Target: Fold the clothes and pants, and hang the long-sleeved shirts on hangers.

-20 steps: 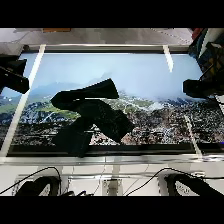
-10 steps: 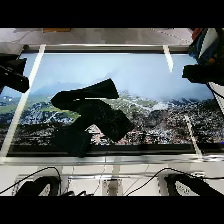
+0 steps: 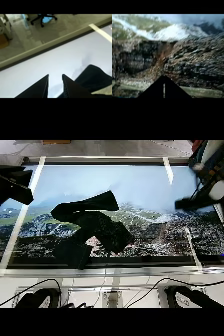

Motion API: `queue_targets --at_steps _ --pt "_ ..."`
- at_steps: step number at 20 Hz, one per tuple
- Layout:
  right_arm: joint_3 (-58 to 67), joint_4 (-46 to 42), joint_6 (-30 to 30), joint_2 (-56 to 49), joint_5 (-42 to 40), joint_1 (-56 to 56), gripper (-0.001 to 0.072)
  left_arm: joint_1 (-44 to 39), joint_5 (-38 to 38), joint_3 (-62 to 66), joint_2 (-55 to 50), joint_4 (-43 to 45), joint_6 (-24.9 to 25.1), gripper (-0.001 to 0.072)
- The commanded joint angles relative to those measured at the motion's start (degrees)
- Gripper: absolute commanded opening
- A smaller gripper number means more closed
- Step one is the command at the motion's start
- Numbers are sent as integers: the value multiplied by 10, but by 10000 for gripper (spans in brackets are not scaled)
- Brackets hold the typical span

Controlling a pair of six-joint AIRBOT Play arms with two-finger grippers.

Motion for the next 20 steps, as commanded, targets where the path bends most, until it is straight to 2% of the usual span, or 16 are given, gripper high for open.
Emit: queue_targets --at_steps 1,2,3,4,5,6,8,11,16,18,20 --pt "-190 236 -243 -2 3 -16 32 1 -49 -5 -2 -12 0 196" --pt "-240 301 -280 -4 -14 -14 34 1 -56 -11 -2 -12 0 197" --pt "-283 346 -274 -6 -56 -12 116 1 -56 -19 -2 -12 0 197" --pt "-316 373 -250 -7 -106 -9 367 1 -56 -26 -2 -12 0 197" --pt "-340 387 -210 -9 -156 -3 545 0 -56 -34 -3 -12 0 197" --pt "-349 387 -176 -17 -183 5 546 0 -56 -41 -5 -12 0 196" --pt "-346 399 -168 -49 -190 25 547 0 -56 -51 -12 -13 0 196" --pt "-316 432 -193 -114 -191 58 561 0 -56 -57 -27 -29 -16 197" --pt "-209 400 -199 -208 -184 78 561 0 -57 -59 -50 -30 -37 197" --pt "-167 378 -205 -238 -154 79 561 0 -65 -59 -58 -29 -37 196" --pt "-133 375 -250 -266 -106 79 561 0 -77 -59 -65 -30 -37 197"
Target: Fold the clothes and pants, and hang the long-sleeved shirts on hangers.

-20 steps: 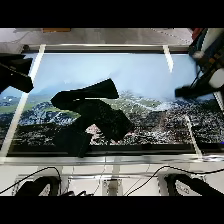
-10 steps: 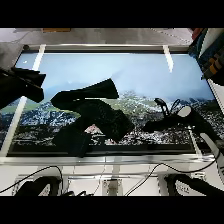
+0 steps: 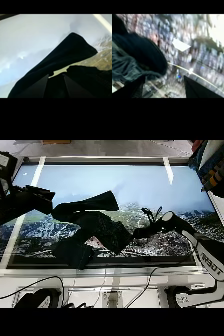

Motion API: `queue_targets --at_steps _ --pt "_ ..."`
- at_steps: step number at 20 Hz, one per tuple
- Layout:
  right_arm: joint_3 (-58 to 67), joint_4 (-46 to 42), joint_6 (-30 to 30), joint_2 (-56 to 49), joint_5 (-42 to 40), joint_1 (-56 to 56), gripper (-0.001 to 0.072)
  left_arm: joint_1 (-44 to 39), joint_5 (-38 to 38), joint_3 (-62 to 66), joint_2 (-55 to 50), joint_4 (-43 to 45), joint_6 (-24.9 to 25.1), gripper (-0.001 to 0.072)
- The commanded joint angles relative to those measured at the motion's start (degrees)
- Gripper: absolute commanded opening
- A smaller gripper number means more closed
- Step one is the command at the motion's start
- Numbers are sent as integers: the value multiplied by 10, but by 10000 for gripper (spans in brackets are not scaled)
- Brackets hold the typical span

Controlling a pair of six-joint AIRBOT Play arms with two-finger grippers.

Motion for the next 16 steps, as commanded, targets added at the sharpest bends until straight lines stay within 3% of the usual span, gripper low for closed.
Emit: queue_targets --at_steps 1,4,13,15,16 --pt "63 -21 -72 -52 71 3 558 0 -21 0 -14 -1 -3 197" --pt "85 -20 -153 -60 114 3 557 0 -44 0 -18 -1 -2 197" --pt "89 4 -180 -82 123 79 547 0 -49 0 -18 -1 -3 197" --pt "101 -3 -185 -80 116 96 249 0 -56 0 -18 -1 -2 197" --pt "110 -3 -184 -80 116 98 58 0 -62 0 -18 -1 -3 196"
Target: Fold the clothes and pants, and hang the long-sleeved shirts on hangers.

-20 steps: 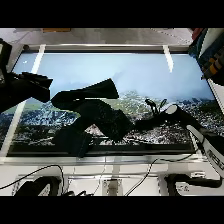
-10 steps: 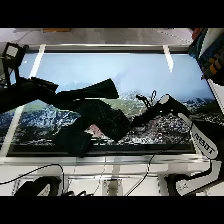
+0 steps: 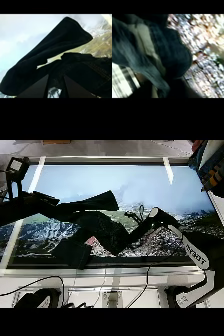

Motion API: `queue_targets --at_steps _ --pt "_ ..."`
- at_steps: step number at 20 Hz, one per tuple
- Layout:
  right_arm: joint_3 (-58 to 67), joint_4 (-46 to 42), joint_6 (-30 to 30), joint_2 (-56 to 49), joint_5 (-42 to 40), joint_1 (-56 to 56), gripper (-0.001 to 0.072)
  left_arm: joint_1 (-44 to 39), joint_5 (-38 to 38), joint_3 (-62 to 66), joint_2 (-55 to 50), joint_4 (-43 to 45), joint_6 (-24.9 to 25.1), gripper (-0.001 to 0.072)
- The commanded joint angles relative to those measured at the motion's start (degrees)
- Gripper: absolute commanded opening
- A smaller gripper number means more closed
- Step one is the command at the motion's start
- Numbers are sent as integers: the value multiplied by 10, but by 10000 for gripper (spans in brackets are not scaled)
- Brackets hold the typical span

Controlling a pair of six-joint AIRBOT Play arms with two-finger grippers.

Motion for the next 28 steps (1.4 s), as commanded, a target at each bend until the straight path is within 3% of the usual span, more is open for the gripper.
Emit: queue_targets --at_steps 1,2,4,9,10,11,12,13,17,19,22,28 --pt "24 8 -9 1 2 19 34 0 -21 0 0 0 0 196" --pt "35 8 -2 4 4 16 33 1 -36 0 0 1 -3 179" --pt "58 8 31 15 3 0 34 1 -80 -2 0 5 -29 22" --pt "78 11 62 51 9 -41 34 0 -165 -108 1 -12 -116 22" --pt "78 10 62 53 12 -41 34 -1 -164 -139 -2 -45 -124 49" --pt "78 11 61 53 12 -41 33 -1 -164 -171 -5 -91 -122 234" --pt "78 12 62 53 12 -38 34 -6 -160 -194 -11 -122 -117 521" --pt "78 12 61 53 12 -36 34 -16 -150 -211 -19 -136 -117 642" --pt "78 12 61 53 12 -35 34 -100 -97 -219 -74 -129 -117 640" --pt "78 12 62 53 12 -35 34 -164 -69 -219 -114 -79 -123 640" --pt "78 12 62 53 13 -35 34 -224 -32 -219 -172 15 -224 641" --pt "78 12 62 53 12 -35 34 -248 -3 -219 -255 43 -264 637"
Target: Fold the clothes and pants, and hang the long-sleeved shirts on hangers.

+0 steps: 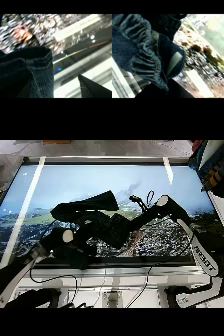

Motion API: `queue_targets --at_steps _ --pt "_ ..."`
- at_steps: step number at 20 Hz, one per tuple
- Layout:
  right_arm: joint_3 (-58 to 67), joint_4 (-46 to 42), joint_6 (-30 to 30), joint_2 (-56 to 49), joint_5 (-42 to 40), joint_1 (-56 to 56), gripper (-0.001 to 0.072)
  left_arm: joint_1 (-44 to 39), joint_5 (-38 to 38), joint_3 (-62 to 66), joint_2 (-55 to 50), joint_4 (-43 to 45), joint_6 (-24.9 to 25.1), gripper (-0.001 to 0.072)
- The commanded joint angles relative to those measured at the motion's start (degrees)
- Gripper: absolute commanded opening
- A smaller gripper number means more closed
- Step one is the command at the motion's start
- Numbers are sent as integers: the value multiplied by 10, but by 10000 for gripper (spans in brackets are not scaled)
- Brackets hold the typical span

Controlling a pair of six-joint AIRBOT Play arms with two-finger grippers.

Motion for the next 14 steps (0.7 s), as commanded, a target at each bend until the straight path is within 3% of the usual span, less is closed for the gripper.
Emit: queue_targets --at_steps 1,2,3,4,5,8,14 --pt "1 0 0 0 1 0 34 -15 39 0 -48 54 -58 637" --pt "1 0 0 0 1 0 34 -15 50 0 -56 88 -89 621" --pt "1 1 0 0 2 0 34 -15 54 1 -61 131 -128 486" --pt "1 1 0 0 2 0 34 -15 53 3 -62 163 -148 412" --pt "1 1 0 0 2 0 34 -15 54 5 -62 188 -158 390" --pt "1 1 0 0 3 0 34 -15 54 10 -62 225 -159 15" --pt "1 2 19 2 3 0 34 -12 60 40 -58 264 -159 16"
